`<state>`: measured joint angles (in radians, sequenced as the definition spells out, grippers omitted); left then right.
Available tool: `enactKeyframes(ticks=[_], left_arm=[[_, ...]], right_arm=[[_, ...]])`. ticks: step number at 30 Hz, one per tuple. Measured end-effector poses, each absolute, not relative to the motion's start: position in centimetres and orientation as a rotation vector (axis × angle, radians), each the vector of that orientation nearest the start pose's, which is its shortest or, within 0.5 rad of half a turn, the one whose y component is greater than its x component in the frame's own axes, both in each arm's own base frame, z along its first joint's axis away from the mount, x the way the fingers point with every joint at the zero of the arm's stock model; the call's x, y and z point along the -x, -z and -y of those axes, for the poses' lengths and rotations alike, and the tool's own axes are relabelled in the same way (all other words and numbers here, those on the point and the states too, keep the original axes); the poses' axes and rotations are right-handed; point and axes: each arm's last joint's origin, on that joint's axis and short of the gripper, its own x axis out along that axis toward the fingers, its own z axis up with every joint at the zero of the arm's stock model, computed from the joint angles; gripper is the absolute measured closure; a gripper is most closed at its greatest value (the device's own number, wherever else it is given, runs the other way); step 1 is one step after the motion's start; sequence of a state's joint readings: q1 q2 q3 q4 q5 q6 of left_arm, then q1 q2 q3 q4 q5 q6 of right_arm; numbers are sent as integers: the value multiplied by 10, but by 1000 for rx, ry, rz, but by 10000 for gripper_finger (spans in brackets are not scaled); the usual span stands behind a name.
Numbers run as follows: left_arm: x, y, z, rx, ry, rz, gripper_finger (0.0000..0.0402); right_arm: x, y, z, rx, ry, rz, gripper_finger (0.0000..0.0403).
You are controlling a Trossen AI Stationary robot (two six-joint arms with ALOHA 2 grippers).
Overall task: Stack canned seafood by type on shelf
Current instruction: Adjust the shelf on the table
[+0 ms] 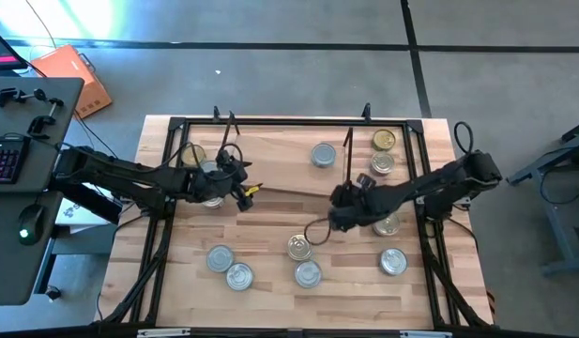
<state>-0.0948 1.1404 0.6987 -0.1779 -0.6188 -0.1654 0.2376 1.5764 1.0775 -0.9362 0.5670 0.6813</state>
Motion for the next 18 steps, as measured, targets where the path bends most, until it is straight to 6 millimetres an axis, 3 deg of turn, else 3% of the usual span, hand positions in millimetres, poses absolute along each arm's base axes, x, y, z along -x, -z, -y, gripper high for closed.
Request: enactKeyframes(ticks=[7, 18], left_arm=[[-229, -235, 4, -46, -589, -572, 67], [-212, -195, -1, -72, -718, -605, 67]], right_arm=[[-277, -208, -16, 9, 739, -1182, 286], [-280, -209, 26, -26, 815, -1189, 286]])
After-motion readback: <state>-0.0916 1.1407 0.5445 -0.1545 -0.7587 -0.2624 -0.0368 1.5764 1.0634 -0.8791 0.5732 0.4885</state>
